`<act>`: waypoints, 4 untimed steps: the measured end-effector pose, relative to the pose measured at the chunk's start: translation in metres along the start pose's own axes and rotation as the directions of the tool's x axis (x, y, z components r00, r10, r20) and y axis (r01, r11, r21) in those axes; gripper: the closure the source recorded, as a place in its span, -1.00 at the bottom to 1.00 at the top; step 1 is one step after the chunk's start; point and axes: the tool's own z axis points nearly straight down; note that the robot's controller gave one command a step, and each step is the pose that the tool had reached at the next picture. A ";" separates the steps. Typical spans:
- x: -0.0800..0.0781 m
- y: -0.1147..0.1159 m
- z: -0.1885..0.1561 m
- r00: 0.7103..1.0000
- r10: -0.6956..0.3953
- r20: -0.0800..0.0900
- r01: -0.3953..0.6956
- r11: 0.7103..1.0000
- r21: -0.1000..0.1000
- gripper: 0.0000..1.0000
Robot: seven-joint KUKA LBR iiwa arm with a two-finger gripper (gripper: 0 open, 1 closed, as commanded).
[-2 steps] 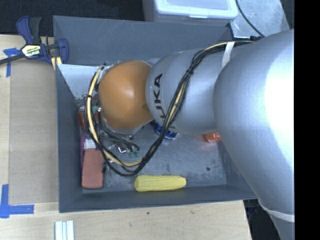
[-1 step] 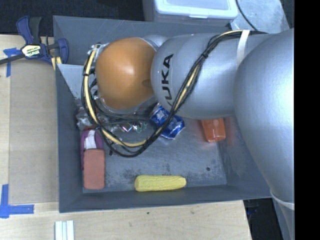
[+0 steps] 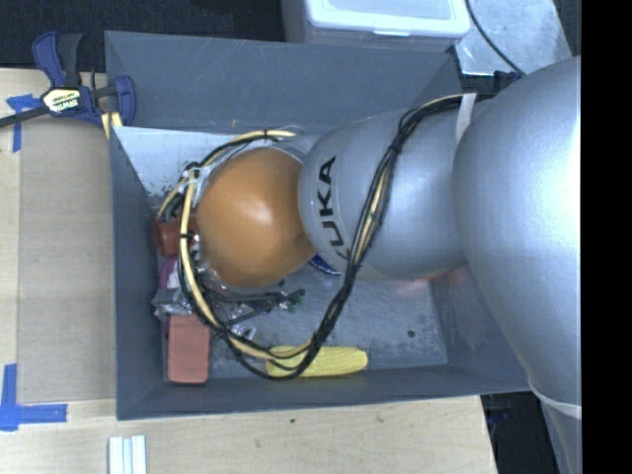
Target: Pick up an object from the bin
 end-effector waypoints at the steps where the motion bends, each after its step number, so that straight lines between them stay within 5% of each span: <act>1: -0.046 -0.062 0.032 0.992 -0.123 0.008 0.123 0.992 0.011 -1.00; 2: -0.027 -0.017 0.022 0.872 -0.489 0.028 0.488 0.872 0.048 1.00; 3: -0.028 -0.017 0.022 0.872 -0.489 0.028 0.487 0.872 0.047 1.00; 4: -0.028 -0.018 -0.096 0.874 -0.485 0.033 0.483 0.874 0.055 1.00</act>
Offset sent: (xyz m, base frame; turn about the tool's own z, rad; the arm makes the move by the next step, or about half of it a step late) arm 0.0141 0.0123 -0.0335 -0.5261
